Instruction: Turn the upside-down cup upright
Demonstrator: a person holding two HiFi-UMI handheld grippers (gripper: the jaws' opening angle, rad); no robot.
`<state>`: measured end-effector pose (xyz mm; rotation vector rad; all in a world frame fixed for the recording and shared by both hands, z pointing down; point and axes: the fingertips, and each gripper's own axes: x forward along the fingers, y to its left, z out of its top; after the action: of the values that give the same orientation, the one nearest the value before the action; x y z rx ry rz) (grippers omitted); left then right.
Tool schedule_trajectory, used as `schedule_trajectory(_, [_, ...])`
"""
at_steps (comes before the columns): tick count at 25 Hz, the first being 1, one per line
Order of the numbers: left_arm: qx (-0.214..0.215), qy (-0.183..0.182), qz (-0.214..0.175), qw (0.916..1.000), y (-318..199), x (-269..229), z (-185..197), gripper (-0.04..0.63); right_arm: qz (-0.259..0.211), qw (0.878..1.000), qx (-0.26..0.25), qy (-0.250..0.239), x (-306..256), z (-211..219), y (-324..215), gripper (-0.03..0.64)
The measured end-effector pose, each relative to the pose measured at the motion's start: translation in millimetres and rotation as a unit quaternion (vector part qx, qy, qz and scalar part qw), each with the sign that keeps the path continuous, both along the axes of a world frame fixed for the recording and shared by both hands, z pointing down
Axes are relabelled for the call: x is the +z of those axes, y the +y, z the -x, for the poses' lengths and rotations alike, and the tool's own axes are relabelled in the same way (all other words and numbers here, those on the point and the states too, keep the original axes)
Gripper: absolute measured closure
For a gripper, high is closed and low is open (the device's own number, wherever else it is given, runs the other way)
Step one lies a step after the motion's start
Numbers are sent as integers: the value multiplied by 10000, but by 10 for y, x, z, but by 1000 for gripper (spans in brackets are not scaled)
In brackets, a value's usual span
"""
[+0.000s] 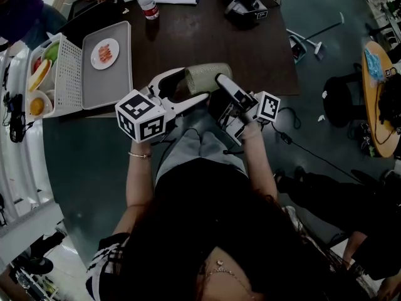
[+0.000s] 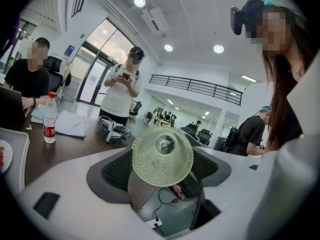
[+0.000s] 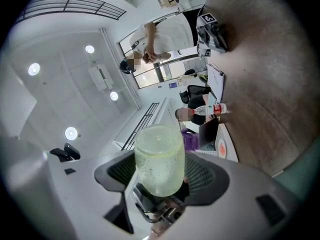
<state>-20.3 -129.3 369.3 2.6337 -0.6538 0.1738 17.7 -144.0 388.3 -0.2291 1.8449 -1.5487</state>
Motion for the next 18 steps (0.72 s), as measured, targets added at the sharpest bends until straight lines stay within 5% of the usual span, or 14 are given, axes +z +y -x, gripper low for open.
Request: schedule_trajectory(18, [2, -34, -42, 10000, 8, 2, 17, 227, -106, 9998, 128, -62, 34, -17, -4, 305])
